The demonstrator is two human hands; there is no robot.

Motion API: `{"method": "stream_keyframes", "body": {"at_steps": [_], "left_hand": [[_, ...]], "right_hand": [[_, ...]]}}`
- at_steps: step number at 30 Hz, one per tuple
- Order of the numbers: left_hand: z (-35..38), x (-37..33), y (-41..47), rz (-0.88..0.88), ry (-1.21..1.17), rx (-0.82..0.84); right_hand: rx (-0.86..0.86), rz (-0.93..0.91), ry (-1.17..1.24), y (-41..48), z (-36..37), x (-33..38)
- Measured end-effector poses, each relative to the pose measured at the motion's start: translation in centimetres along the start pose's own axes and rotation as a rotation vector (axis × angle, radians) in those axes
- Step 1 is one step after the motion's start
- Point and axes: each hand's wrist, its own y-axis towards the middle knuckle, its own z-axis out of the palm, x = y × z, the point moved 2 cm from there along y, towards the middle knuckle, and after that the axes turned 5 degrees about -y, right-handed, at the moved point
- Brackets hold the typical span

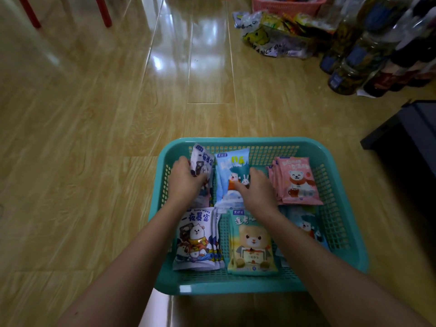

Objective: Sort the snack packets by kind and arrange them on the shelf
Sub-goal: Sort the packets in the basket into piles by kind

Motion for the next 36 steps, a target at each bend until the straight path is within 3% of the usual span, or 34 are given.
{"method": "stream_keyframes", "body": {"at_steps": [4,7,11,19,25,31,36], "left_hand": [[-1.7,-1.2,-1.0,0.037,-0.295,-0.065],[-3.4,-1.5,-2.6,0.001,-0.514,-0.045],[-4.7,-0.7,-5.9,-0.114,-0.694,0.047],[-4.0,0.9,-9.9,-0.217,-0.788,0.126],[-3.9,2.2,-10.6,-0.253,-0.748,0.132],[-4.3,3.2,-11.8,-0.241,-0.660,0.174],[-4.6,3.6,-12.9,-0.268,-0.548,0.208]], "right_hand": [[-0.103,-0.065,0.218,-1.1,-3.4,0.2],[-0.041,-0.086,0.375,-3.2,-5.9,-1.1],[0.062,0.023,0.371,-6.9,-8.1,-5.3],[0.151,0.215,-0.006,-10.5,-8.7,-11.1],[0.122,0.216,-0.198,-10.1,-6.9,-11.6],[-0.106,0.128,-0.361,-10.3,-6.6,-10.6],[-0.032,0.062,-0.610,-10.1,-6.5,-9.9]]}}
